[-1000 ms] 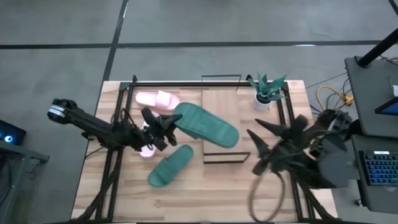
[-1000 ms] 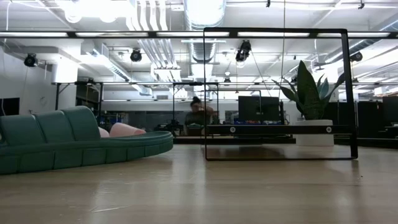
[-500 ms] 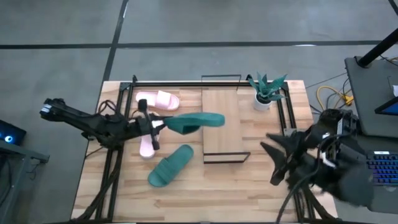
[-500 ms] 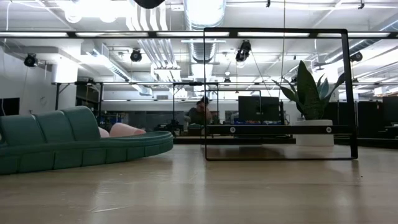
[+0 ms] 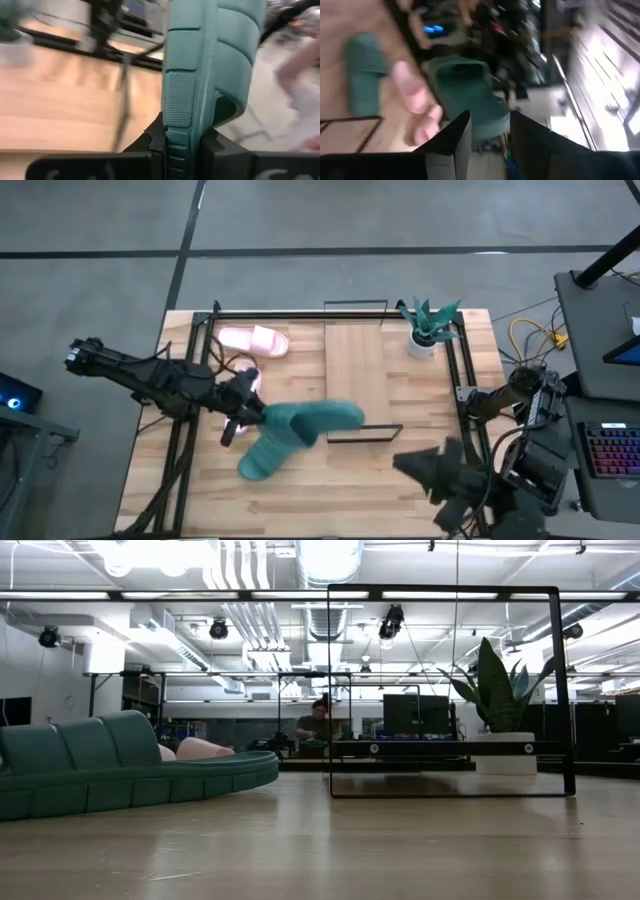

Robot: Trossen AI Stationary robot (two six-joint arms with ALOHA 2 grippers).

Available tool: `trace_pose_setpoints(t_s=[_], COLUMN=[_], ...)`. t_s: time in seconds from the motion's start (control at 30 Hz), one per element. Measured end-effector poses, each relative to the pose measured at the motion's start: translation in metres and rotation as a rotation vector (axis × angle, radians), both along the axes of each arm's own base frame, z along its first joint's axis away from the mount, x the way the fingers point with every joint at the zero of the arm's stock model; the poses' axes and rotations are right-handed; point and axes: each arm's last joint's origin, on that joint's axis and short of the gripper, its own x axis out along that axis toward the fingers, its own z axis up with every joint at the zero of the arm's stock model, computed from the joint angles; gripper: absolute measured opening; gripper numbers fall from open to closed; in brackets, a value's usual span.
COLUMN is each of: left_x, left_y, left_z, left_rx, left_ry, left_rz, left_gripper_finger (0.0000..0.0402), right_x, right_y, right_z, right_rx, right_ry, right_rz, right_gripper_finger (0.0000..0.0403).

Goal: Pick and place slides into the shelf
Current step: Put the right green slipper on the shelf

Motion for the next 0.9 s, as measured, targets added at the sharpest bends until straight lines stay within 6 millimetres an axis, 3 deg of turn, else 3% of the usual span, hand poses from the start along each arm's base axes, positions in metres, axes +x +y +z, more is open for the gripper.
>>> trace_pose_setpoints(t_s=[0.27, 0.5, 0.7, 0.9], left_x=[0.011, 0.019, 0.019, 0.020], left_y=[-0.004, -0.008, -0.009, -0.011], left_z=[-0.013, -0.018, -0.022, -0.018], left_rx=[-0.056, -0.104, -0.098, -0.104], left_ry=[0.100, 0.151, 0.180, 0.141], left_rz=[-0.011, -0.031, -0.045, -0.115], left_gripper_finger=[0.0026, 0.0030, 0.0024, 0.0024], right_x=[0.020, 0.043, 0.044, 0.039], right_y=[0.012, 0.015, 0.017, 0.015], right_z=[-0.028, -0.050, -0.062, -0.072], right_rx=[-0.283, -0.509, -0.645, -0.682], right_ry=[0.191, 0.257, 0.301, 0.342], right_rz=[0.110, 0.030, -0.006, -0.007], right_gripper_finger=[0.0163, 0.0217, 0.0250, 0.0258])
